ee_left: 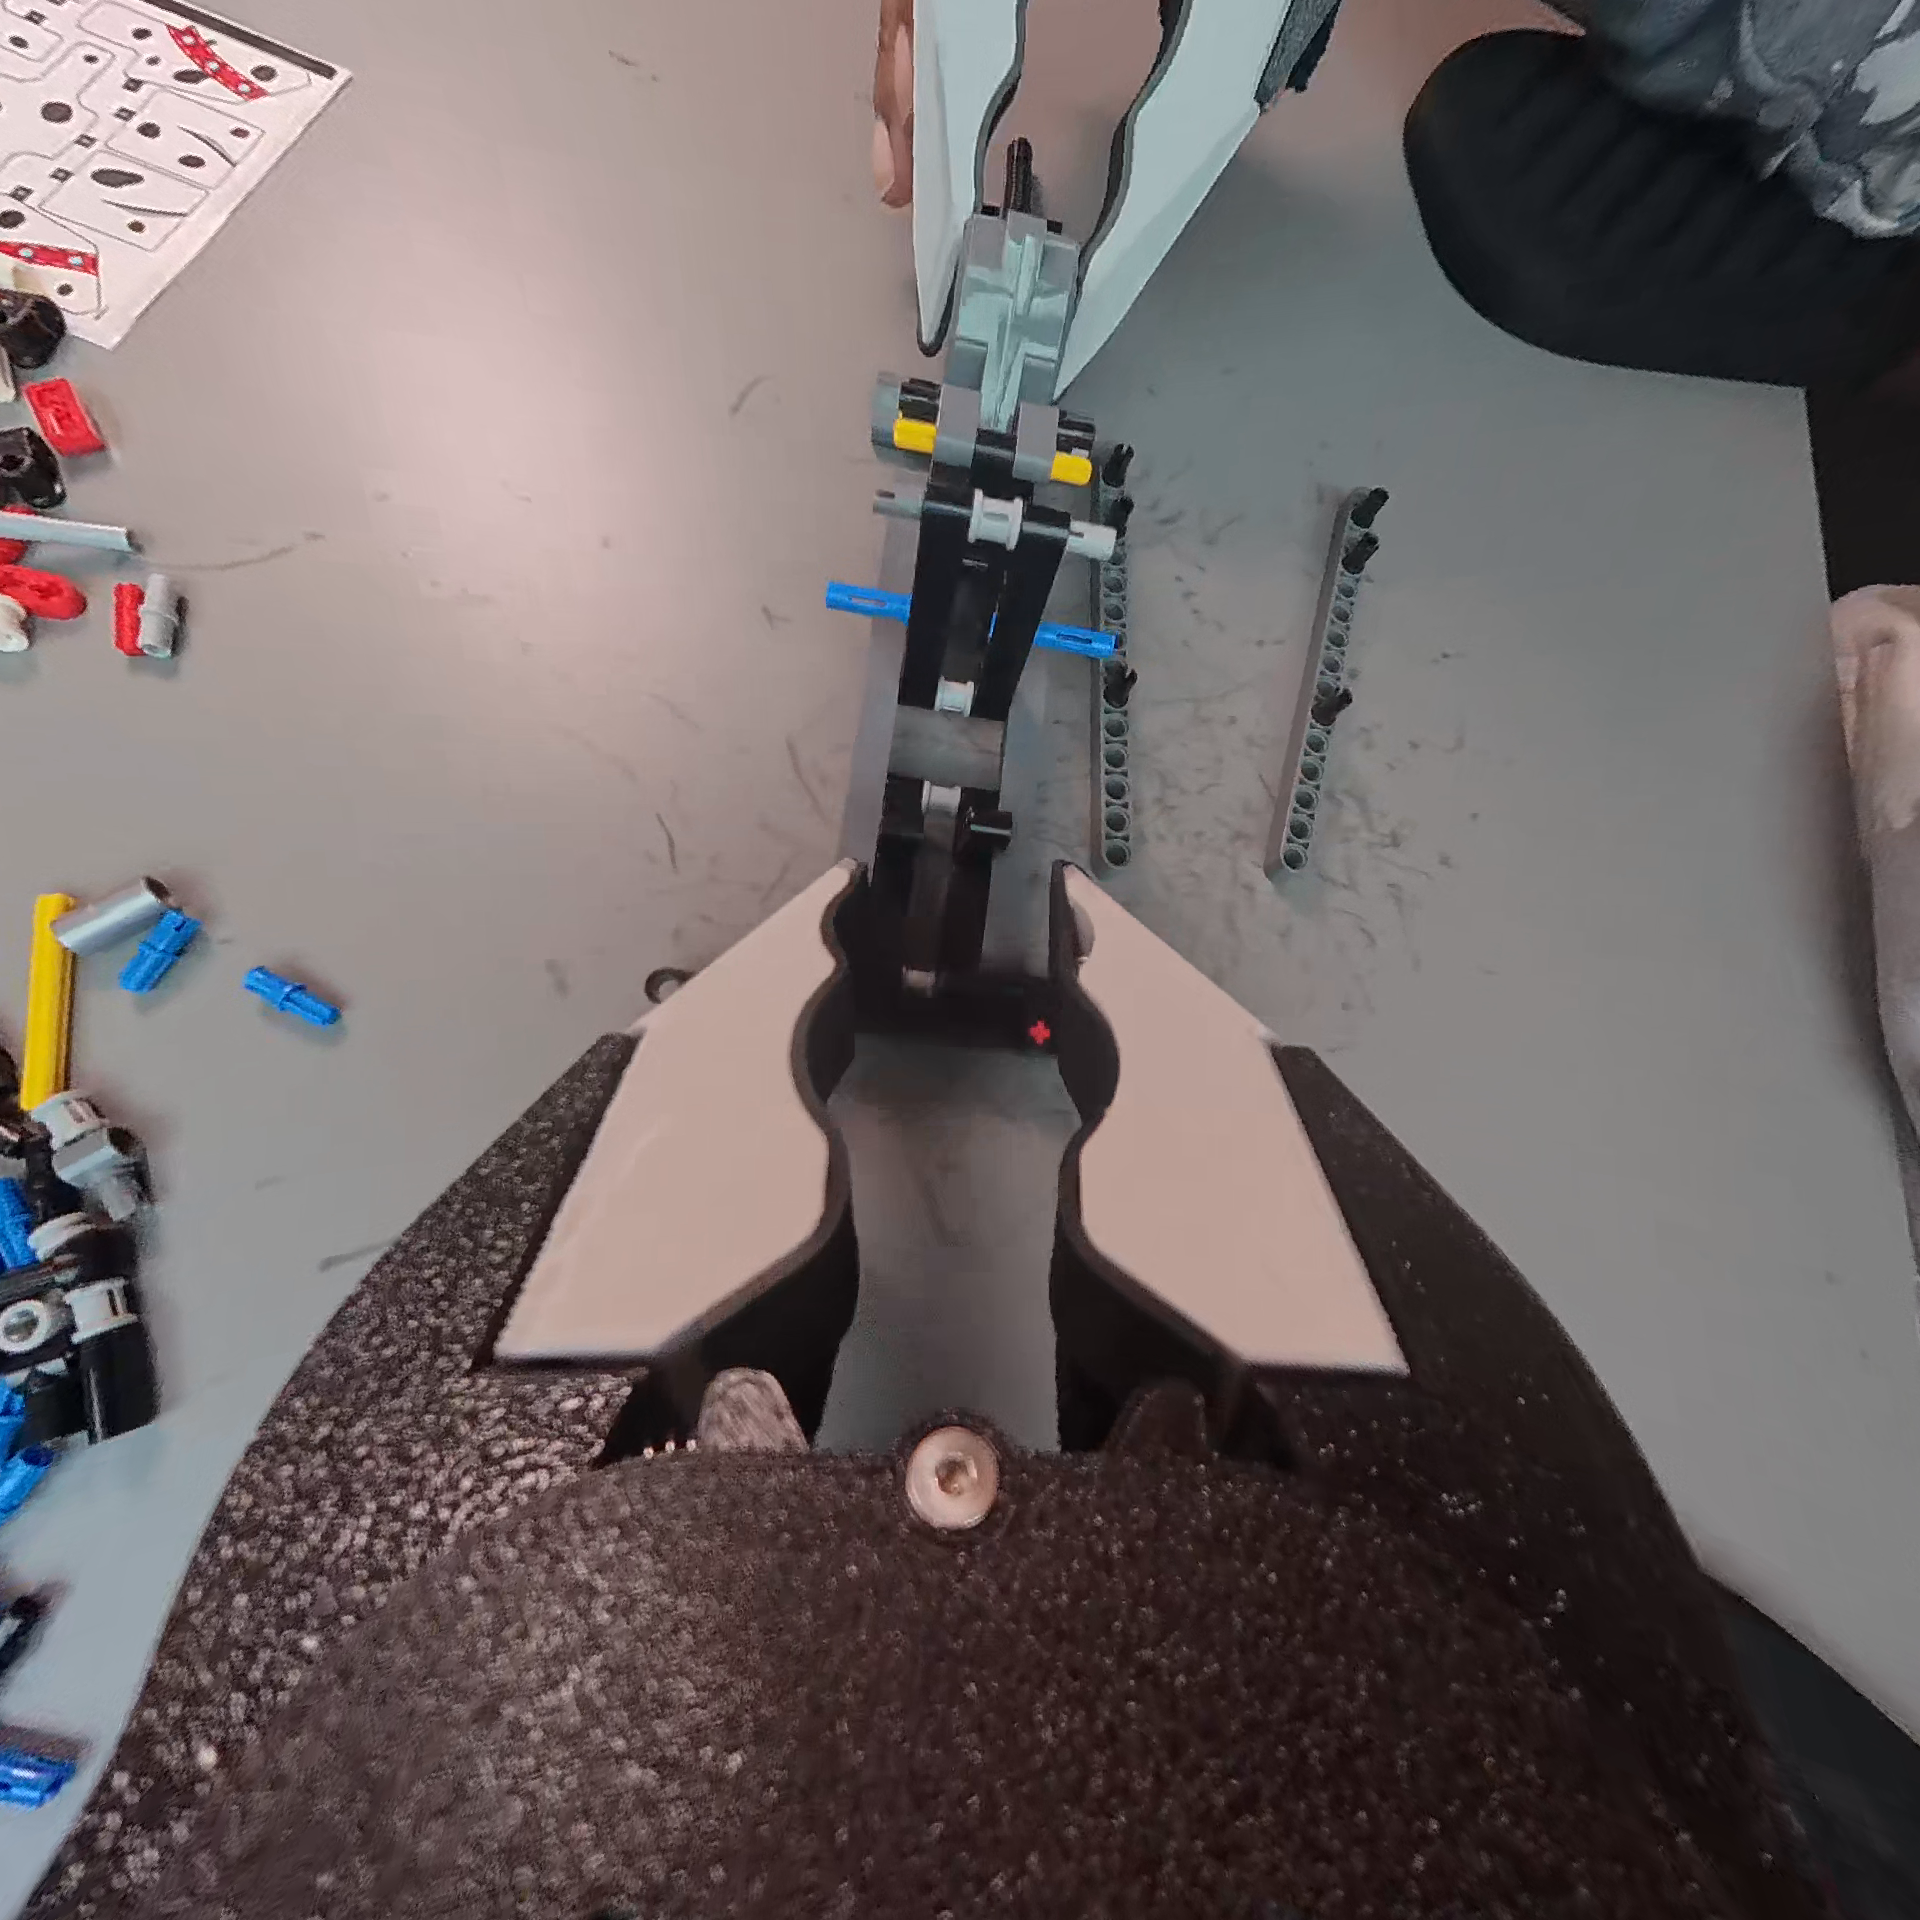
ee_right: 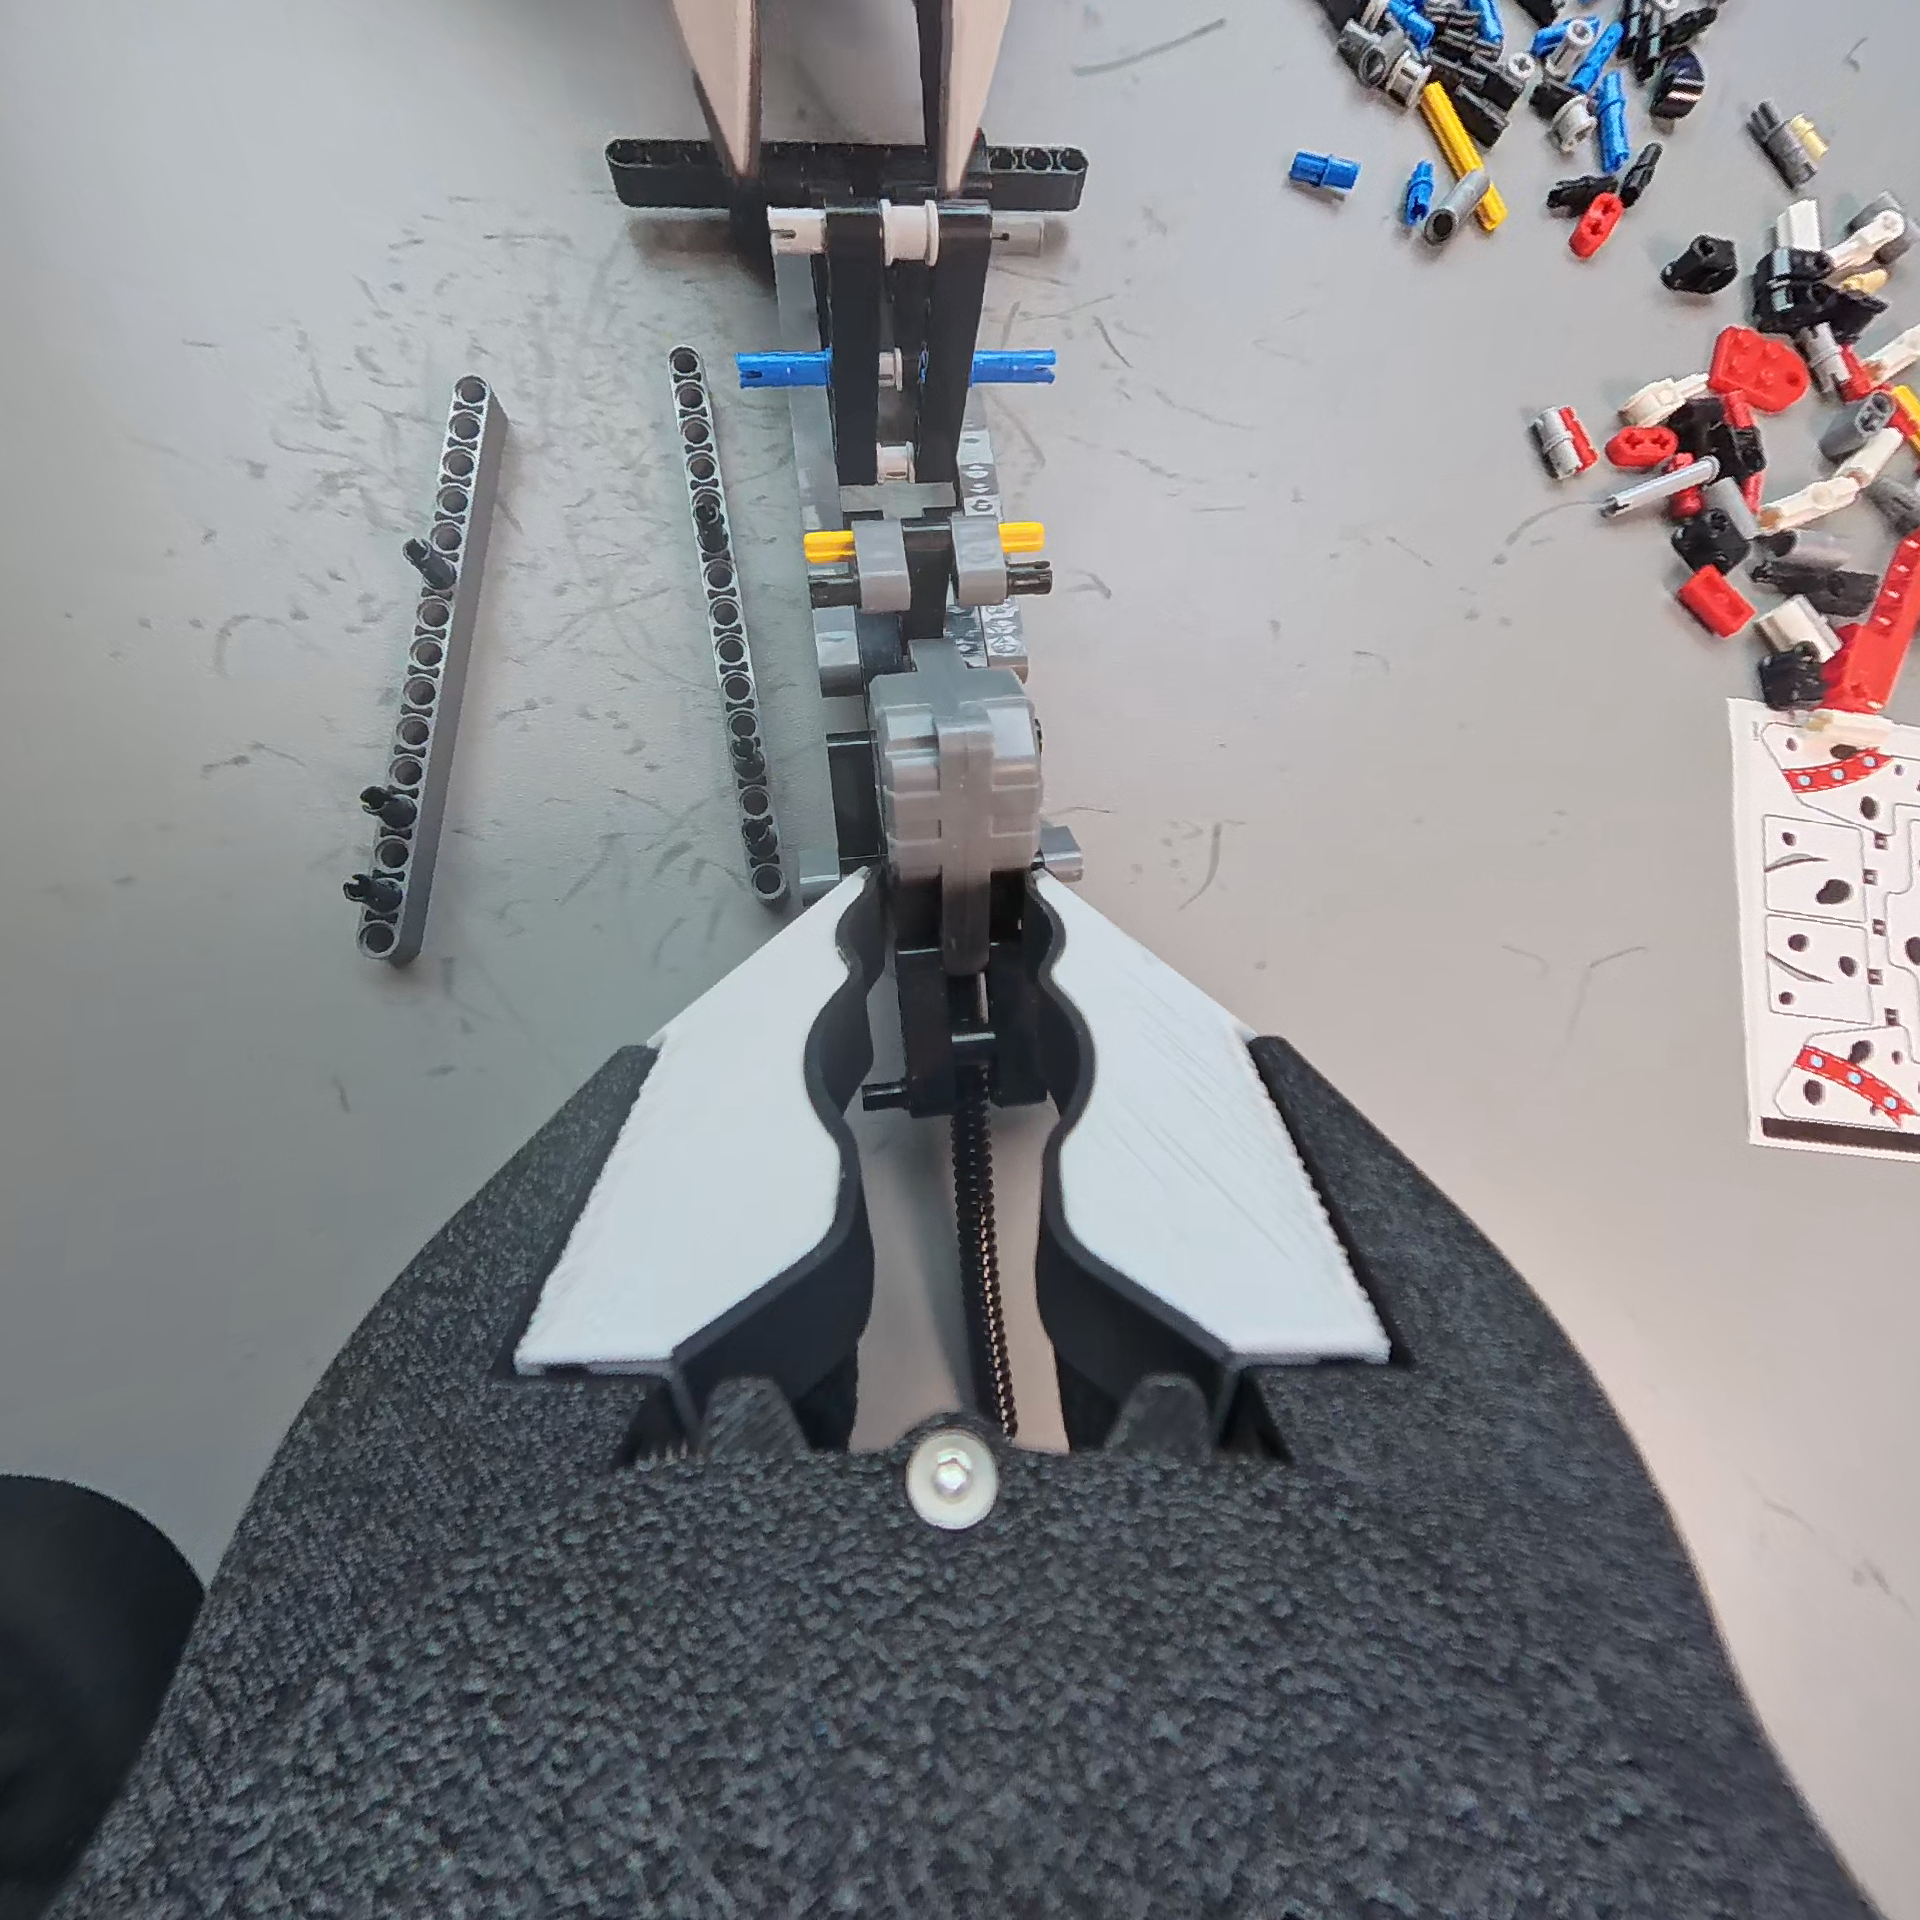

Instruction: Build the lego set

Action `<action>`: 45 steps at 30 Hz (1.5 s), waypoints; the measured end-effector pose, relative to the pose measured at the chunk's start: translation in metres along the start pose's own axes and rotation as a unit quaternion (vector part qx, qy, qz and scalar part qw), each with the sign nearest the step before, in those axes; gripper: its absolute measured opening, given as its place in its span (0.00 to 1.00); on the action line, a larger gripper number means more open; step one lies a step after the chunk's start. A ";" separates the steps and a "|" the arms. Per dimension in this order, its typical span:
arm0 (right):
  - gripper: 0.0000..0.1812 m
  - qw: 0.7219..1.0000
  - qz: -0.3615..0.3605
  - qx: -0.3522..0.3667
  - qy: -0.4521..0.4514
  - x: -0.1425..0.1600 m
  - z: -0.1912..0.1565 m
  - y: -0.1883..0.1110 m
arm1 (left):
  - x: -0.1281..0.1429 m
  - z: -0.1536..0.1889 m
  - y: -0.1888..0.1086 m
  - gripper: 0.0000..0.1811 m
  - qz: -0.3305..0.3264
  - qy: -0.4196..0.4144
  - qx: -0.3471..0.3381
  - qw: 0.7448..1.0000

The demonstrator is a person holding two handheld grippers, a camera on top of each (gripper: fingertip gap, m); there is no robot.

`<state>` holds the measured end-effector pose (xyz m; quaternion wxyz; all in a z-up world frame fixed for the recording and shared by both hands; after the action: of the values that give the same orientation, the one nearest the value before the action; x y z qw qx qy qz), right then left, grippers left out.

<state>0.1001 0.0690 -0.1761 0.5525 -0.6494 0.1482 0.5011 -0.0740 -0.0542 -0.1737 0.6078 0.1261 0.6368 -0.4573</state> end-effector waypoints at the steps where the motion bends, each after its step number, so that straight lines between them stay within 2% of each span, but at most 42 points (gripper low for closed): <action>1: 0.14 1.000 -0.001 0.001 -0.001 0.000 0.000 0.000 | 0.000 0.001 0.004 0.20 -0.002 0.004 -0.003 1.000; 5: 0.14 1.000 -0.002 0.003 -0.002 0.000 0.000 0.000 | -0.001 0.001 0.011 0.15 -0.009 0.014 -0.018 1.000; 9: 0.14 1.000 -0.001 0.003 -0.001 0.000 0.000 0.000 | -0.005 0.002 0.011 0.19 0.003 0.001 -0.025 1.000; 12: 0.14 1.000 -0.001 0.003 -0.001 0.000 0.000 0.000 | -0.008 -0.001 0.013 0.16 0.014 -0.007 -0.045 0.999; 28: 0.14 1.000 -0.001 0.005 -0.005 -0.003 -0.002 0.003 | 0.000 -0.003 0.007 0.16 0.008 -0.034 -0.019 0.999; 30: 0.14 1.000 -0.004 0.007 -0.010 -0.003 -0.002 0.003 | -0.005 -0.006 0.002 0.19 0.026 -0.030 -0.027 0.999; 34: 0.14 0.999 -0.003 0.029 -0.025 -0.008 0.002 0.010 | -0.021 -0.001 -0.005 0.18 0.064 -0.007 -0.029 0.997; 35: 0.15 0.999 0.000 0.037 -0.030 -0.010 0.003 0.013 | -0.023 0.000 -0.005 0.17 0.063 0.005 -0.035 0.997; 37: 0.22 0.998 0.013 0.054 -0.042 -0.018 0.005 0.016 | -0.025 -0.004 -0.007 0.16 0.065 0.025 -0.065 0.995; 40: 0.23 0.995 0.042 0.077 -0.053 -0.035 0.006 0.003 | -0.030 -0.018 -0.018 0.15 0.099 0.013 -0.111 0.989; 42: 0.20 0.995 0.058 0.064 -0.050 -0.044 -0.003 -0.008 | -0.030 -0.027 -0.026 0.16 0.112 -0.002 -0.132 0.985; 45: 0.17 0.999 -0.004 -0.015 -0.042 -0.033 -0.035 -0.009 | -0.029 -0.025 -0.028 0.16 0.116 0.003 -0.130 0.985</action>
<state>0.1092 0.0303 -0.1481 0.5501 -0.6366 0.1151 0.5280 -0.1043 -0.0396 -0.1401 0.6656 0.1204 0.6740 -0.2969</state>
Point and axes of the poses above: each gripper's, where its closed fingertips meet, y out along the fingers, x out of its underside, z = x × y across the jaws, the point moved 6 cm from there along -y, back along the fingers, and after that the axes turned 15 degrees about z, right-handed, at the moved point
